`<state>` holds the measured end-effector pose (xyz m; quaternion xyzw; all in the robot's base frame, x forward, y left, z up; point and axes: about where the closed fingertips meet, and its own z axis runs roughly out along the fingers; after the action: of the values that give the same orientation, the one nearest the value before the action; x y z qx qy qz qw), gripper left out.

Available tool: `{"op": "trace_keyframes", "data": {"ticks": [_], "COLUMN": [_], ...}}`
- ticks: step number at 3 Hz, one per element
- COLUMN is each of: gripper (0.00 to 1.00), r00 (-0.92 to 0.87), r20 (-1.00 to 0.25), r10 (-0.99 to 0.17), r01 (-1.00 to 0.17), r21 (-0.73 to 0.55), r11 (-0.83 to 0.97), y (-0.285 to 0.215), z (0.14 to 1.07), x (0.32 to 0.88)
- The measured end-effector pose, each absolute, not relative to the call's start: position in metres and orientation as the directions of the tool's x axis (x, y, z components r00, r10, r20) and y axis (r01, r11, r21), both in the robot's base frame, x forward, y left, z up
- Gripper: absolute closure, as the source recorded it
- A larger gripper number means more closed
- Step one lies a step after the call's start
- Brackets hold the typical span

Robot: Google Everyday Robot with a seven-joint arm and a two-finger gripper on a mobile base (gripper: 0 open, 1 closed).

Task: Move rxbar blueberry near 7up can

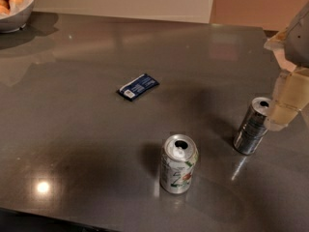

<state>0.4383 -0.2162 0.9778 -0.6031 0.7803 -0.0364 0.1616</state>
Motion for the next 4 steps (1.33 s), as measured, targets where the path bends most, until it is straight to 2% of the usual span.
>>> {"op": "trace_keyframes", "data": {"ticks": [2,4], "gripper": [0.0,0.0], "r00": [-0.193,-0.092], "r20": [-0.204,-0.211], "r10": [-0.96,-0.973], "r01": [-0.935,-0.952], "r21": [-0.257,-0.269], "r11": [0.243,0.148], "y": [-0.21,-0.178], "z": [0.98,0.984], "x": [0.449,0.518]}}
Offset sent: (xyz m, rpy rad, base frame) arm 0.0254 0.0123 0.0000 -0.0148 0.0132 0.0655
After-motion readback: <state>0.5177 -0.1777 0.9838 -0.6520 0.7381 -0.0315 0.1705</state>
